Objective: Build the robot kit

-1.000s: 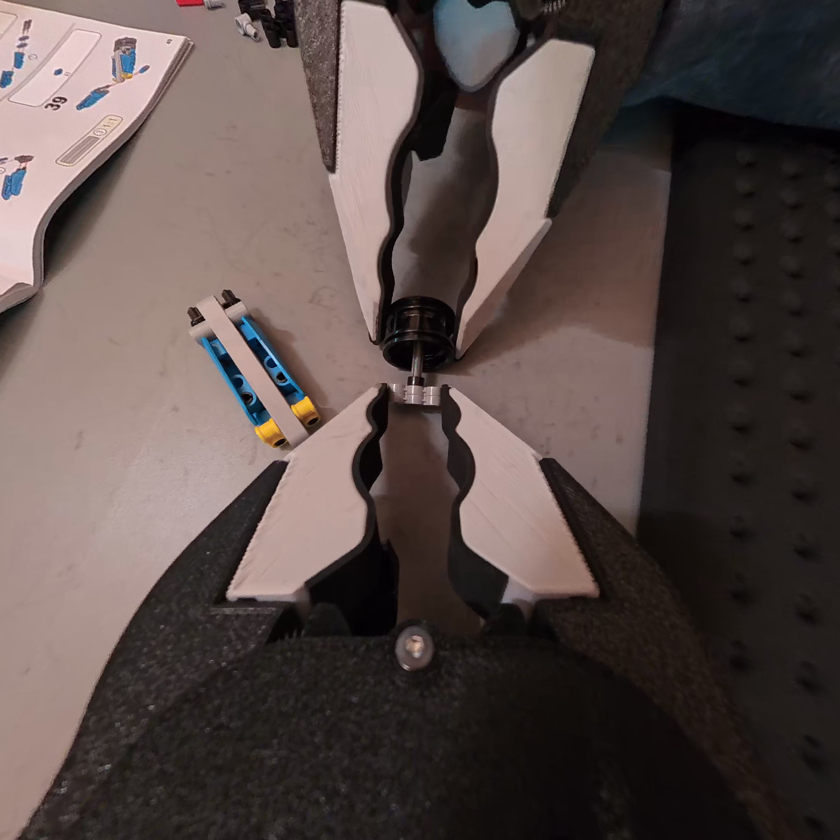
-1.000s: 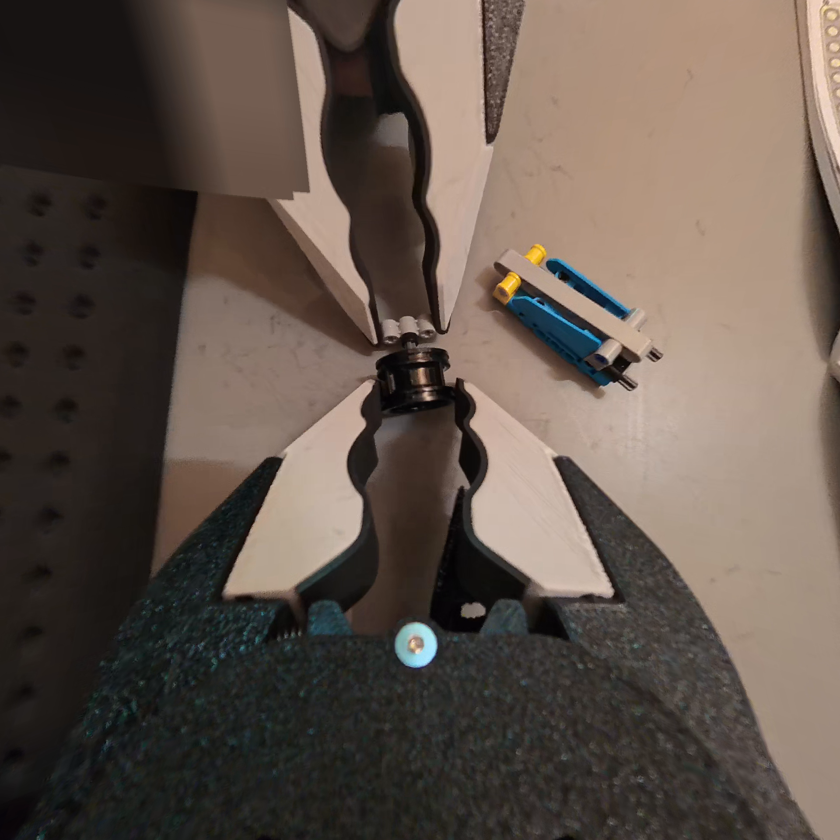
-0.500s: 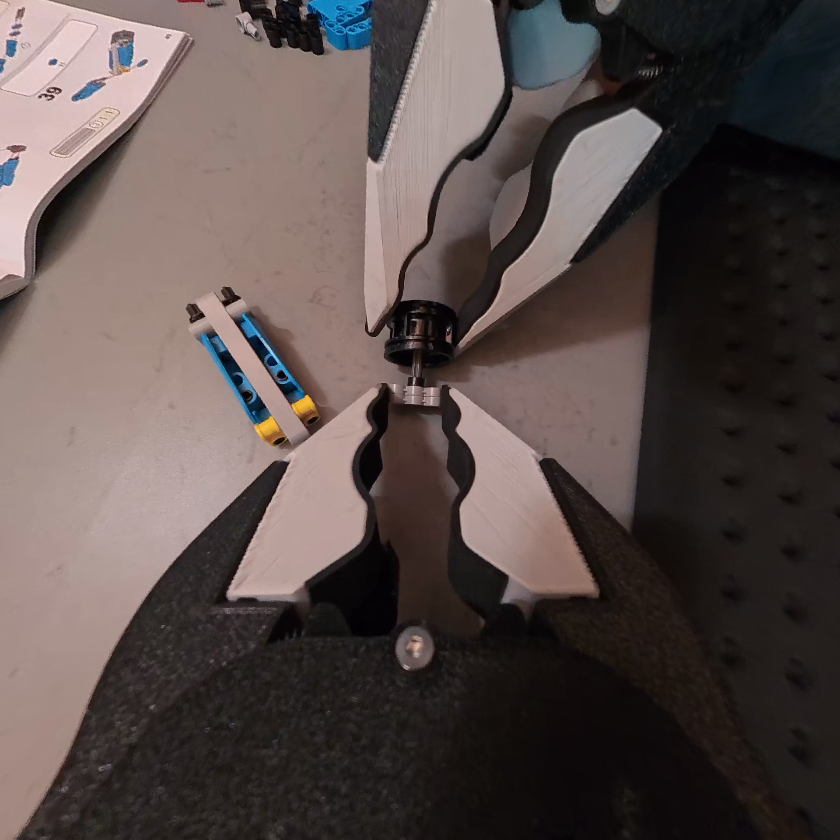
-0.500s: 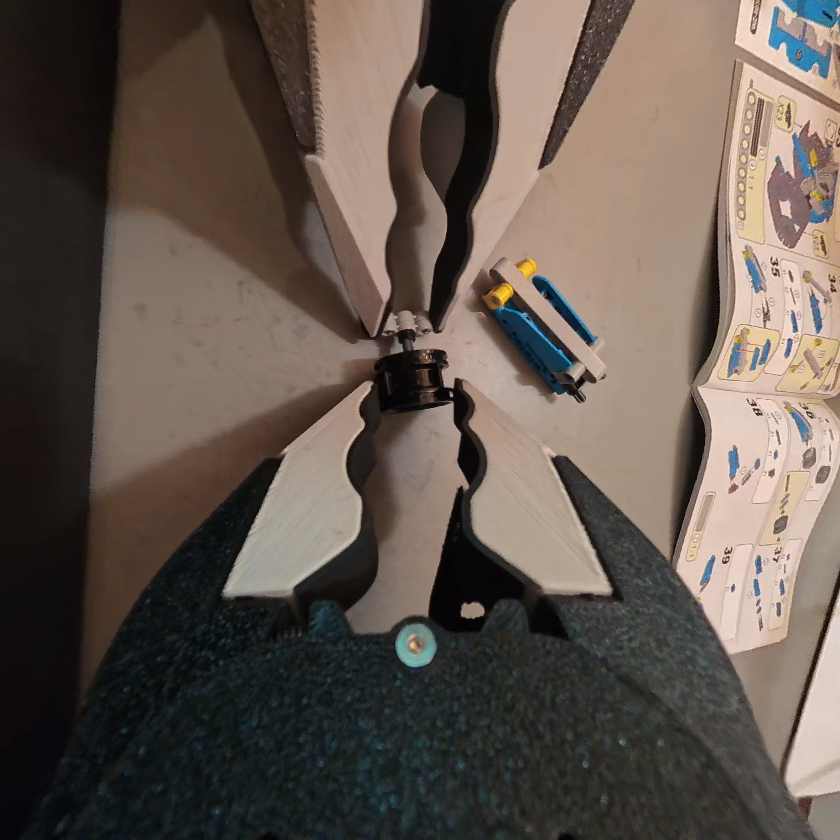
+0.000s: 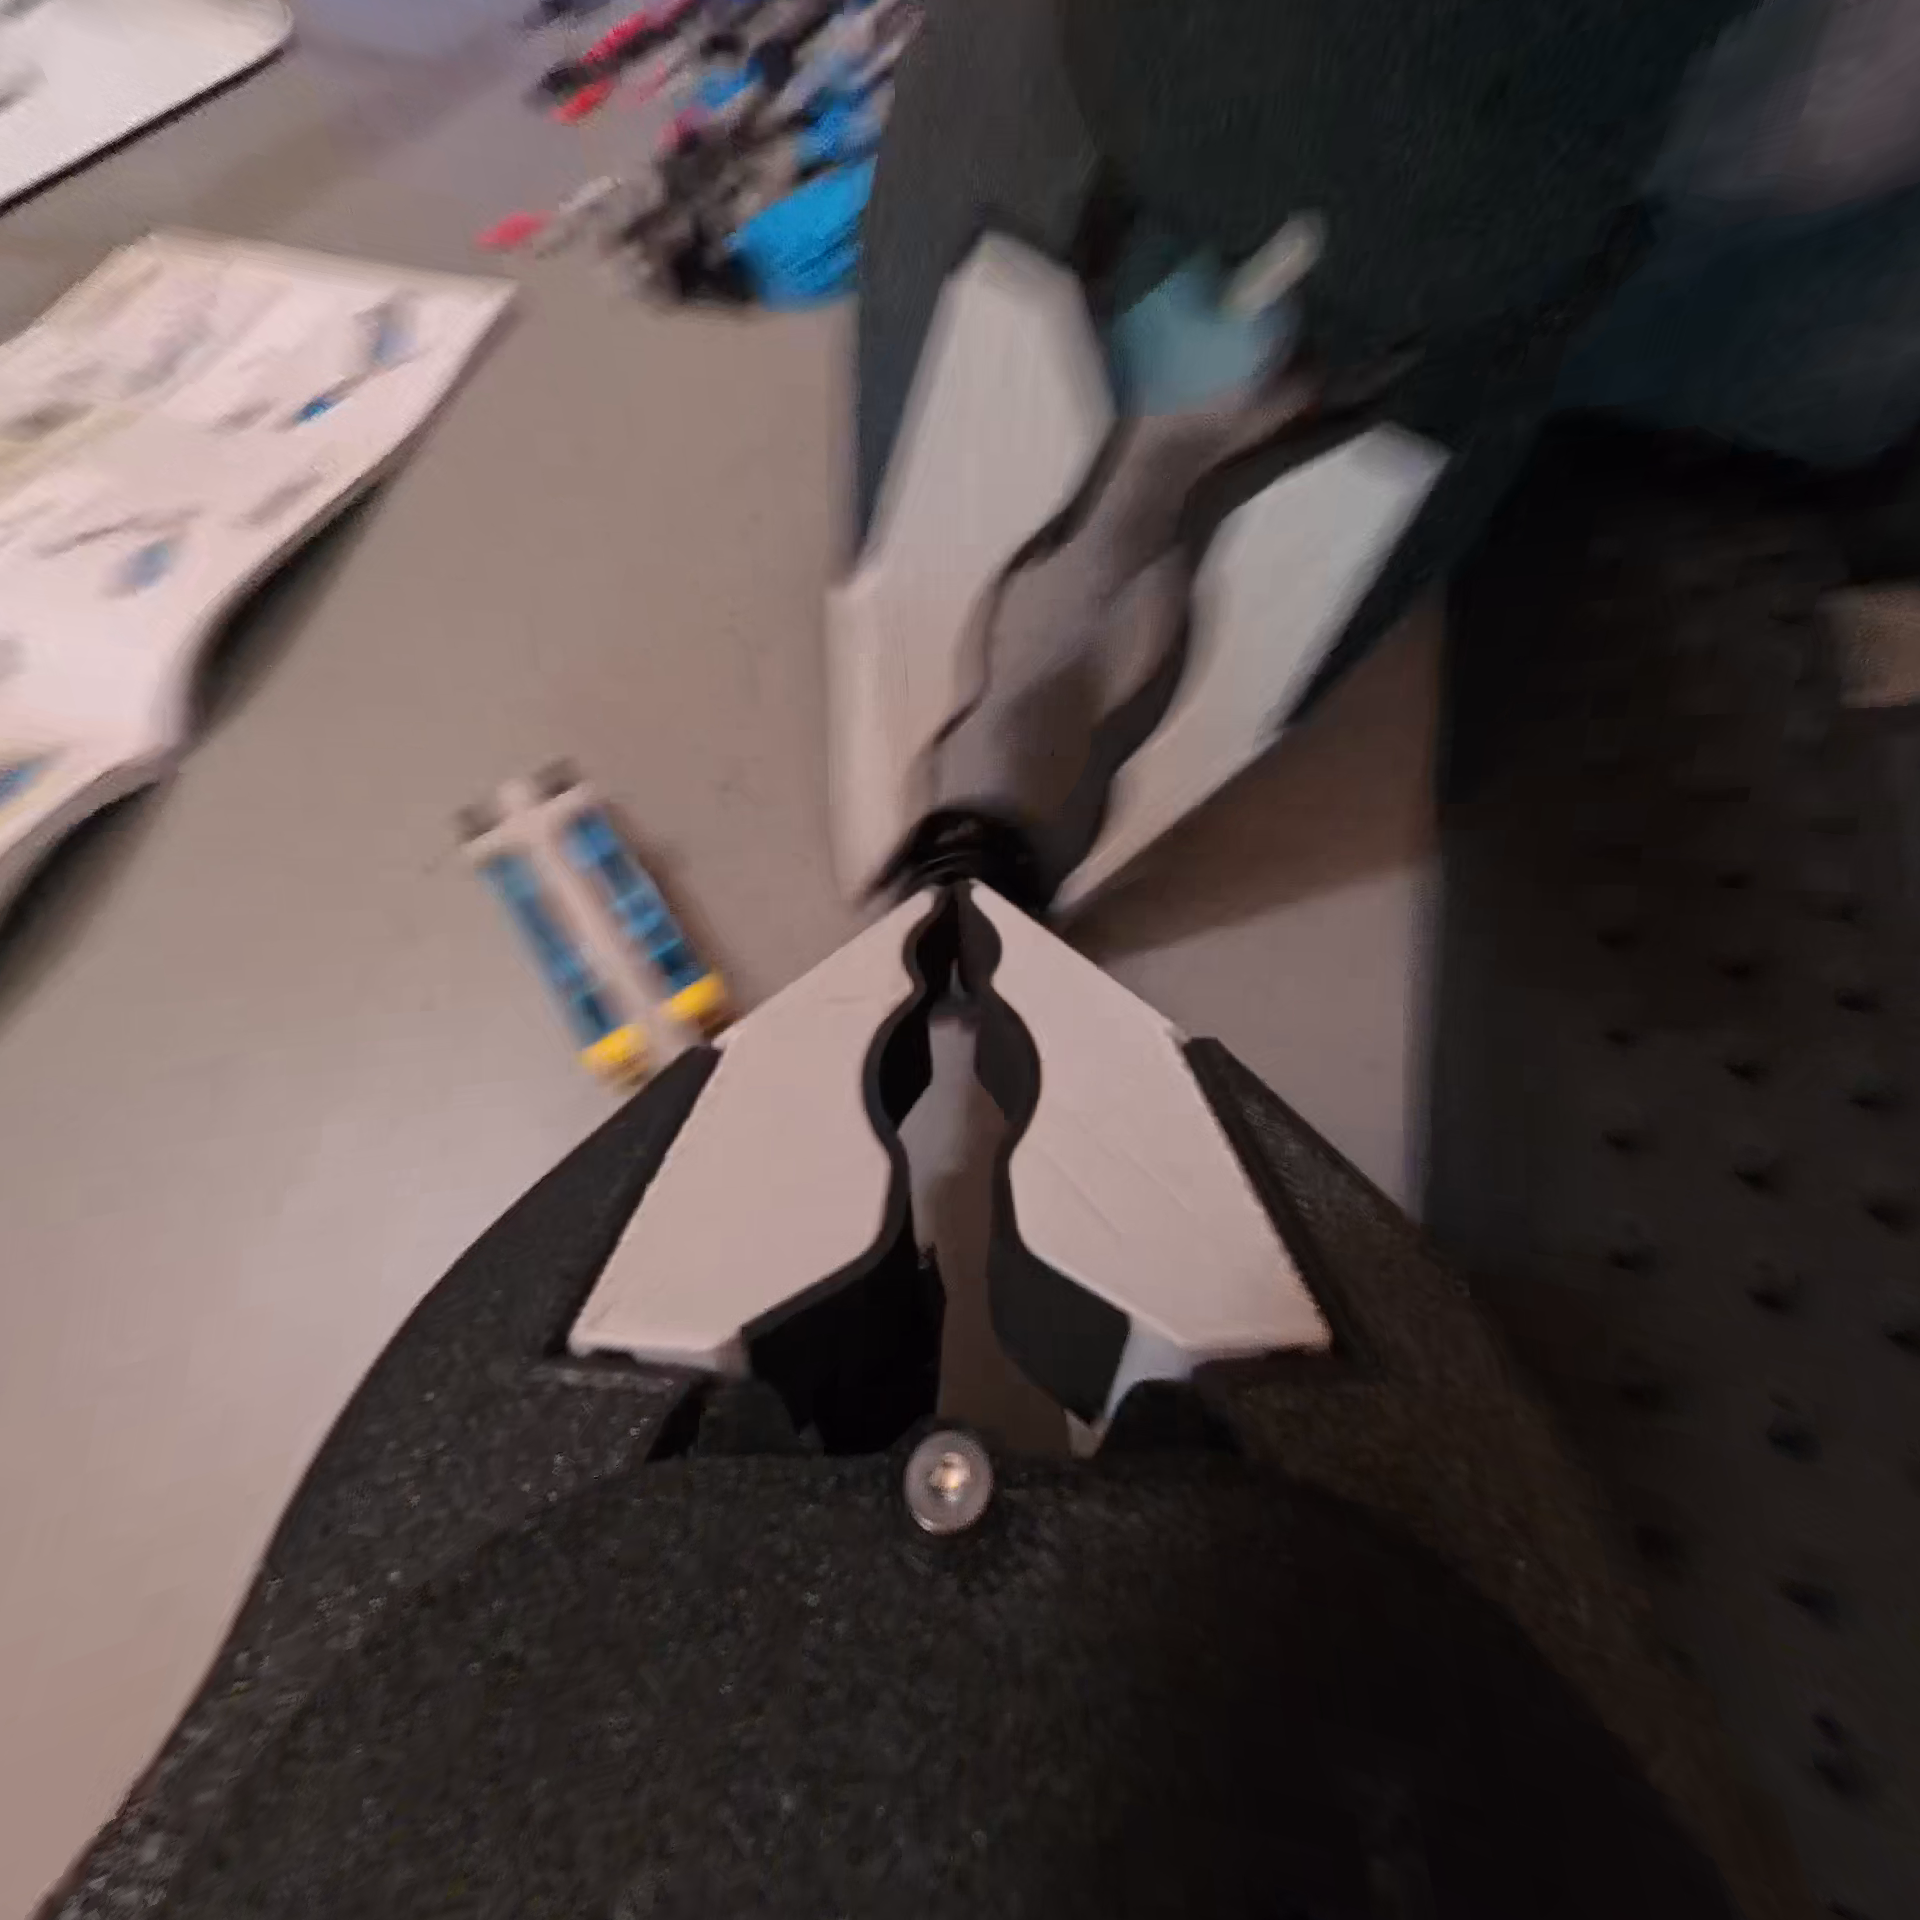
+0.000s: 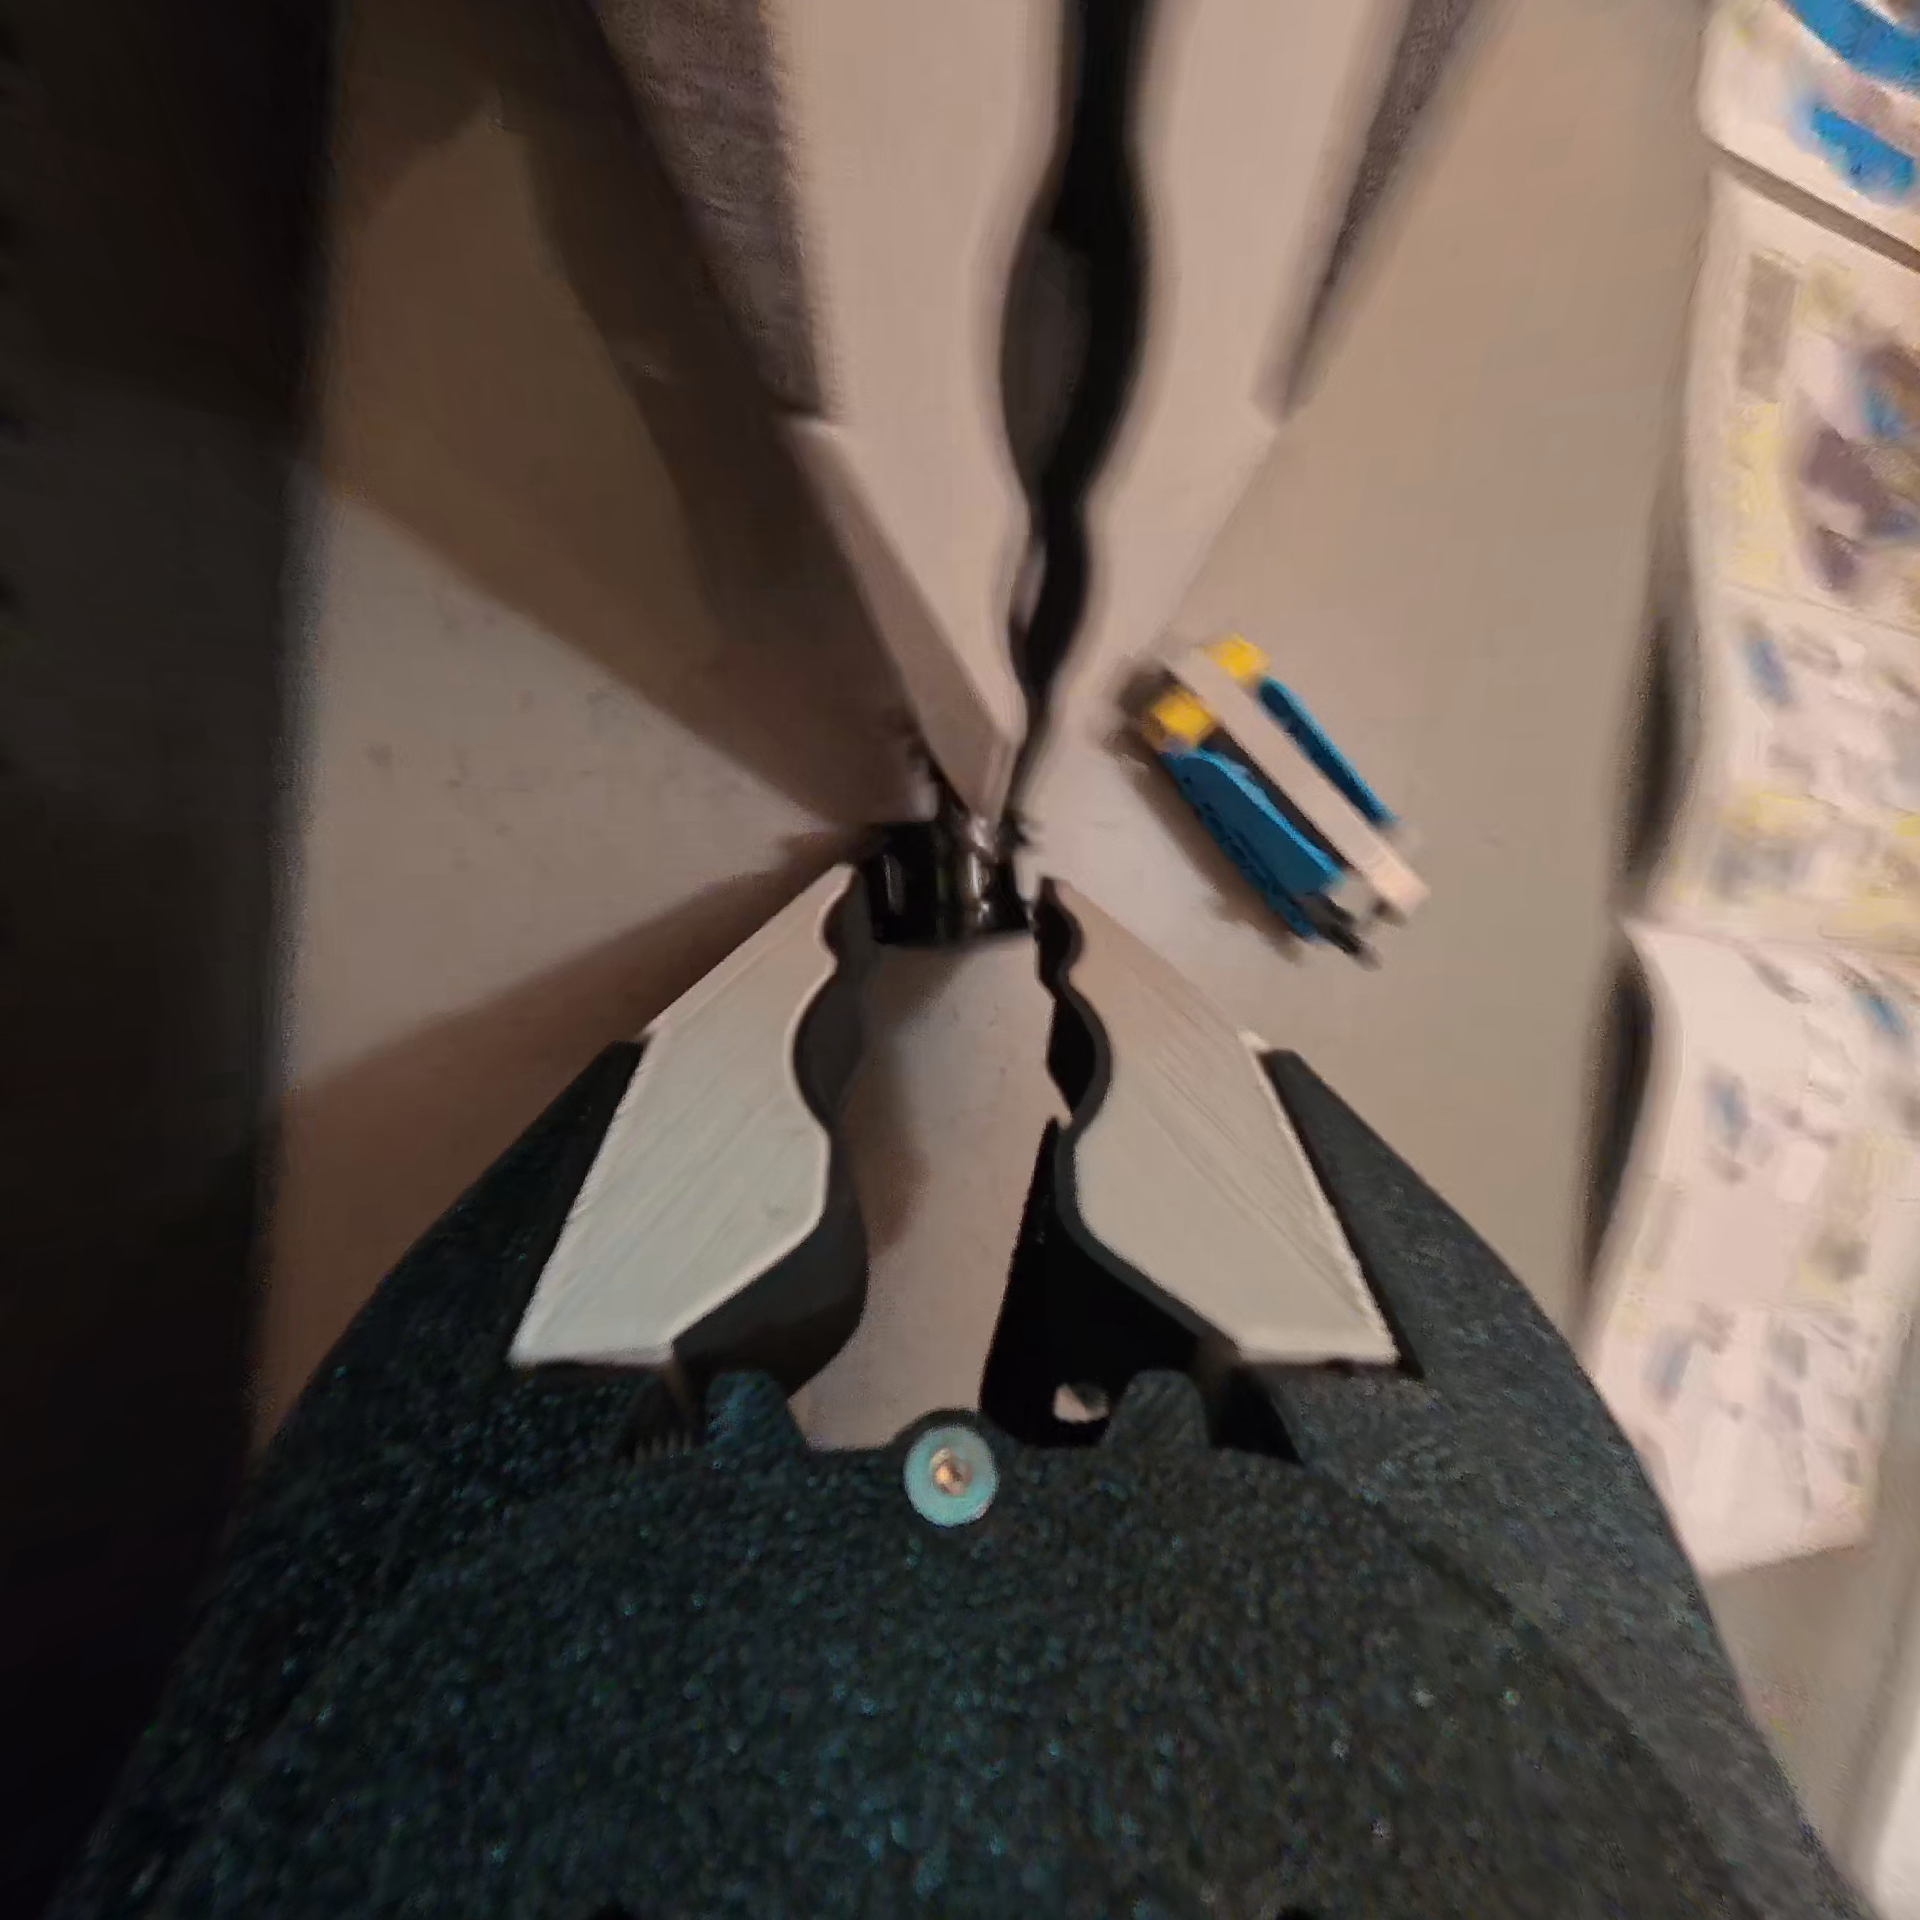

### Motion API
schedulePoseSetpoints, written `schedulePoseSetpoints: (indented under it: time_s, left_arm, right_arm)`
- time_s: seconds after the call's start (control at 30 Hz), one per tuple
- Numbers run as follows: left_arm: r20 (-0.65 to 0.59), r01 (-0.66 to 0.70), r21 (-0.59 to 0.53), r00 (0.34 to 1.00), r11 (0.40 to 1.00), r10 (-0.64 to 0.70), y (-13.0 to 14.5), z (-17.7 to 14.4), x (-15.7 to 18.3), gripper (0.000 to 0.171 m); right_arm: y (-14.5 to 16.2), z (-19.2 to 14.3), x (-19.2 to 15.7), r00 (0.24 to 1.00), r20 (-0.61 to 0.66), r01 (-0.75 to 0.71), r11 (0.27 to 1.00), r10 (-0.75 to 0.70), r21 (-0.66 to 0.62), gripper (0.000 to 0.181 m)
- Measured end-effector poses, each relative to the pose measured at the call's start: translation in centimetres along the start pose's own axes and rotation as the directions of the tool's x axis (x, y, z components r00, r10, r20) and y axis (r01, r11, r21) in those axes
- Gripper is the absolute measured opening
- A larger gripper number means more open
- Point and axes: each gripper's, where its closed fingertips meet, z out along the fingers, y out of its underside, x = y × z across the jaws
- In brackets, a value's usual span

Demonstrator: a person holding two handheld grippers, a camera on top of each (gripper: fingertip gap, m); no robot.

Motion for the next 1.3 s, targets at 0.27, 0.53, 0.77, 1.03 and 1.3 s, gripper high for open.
schedulePoseSetpoints:
  time_s: [0.27,0.53,0.77,1.03,1.3]
  left_arm:
    - [0.079,0.041,0.075,0.996,0.996,-0.047,-0.8,-1.2,-1.7,0.000]
    - [0.090,0.180,0.214,0.975,0.960,-0.203,-1.4,-5.2,-5.0,0.011]
    - [0.095,0.207,-0.073,0.975,0.976,-0.200,3.5,-6.9,-0.8,0.040]
    - [0.343,0.236,-0.034,0.915,0.971,-0.211,3.7,-9.4,-0.5,0.037]
    - [0.542,0.195,0.204,0.794,0.959,-0.276,3.5,-14.0,1.3,0.031]
  right_arm:
    - [-0.2,0.3,-0.1,0.996,0.064,-0.070,0.995,0.066,0.070,0.032]
    - [-0.2,-0.4,0.6,0.980,0.119,-0.177,0.973,0.160,0.150,0.032]
    - [0.6,0.2,0.4,0.959,0.185,-0.243,0.958,0.214,0.151,0.038]
    - [-4.7,-0.5,-1.4,0.956,0.195,-0.263,0.933,0.218,0.247,0.046]
    - [-6.5,3.0,-2.1,0.975,0.057,-0.220,0.963,0.214,0.153,0.030]
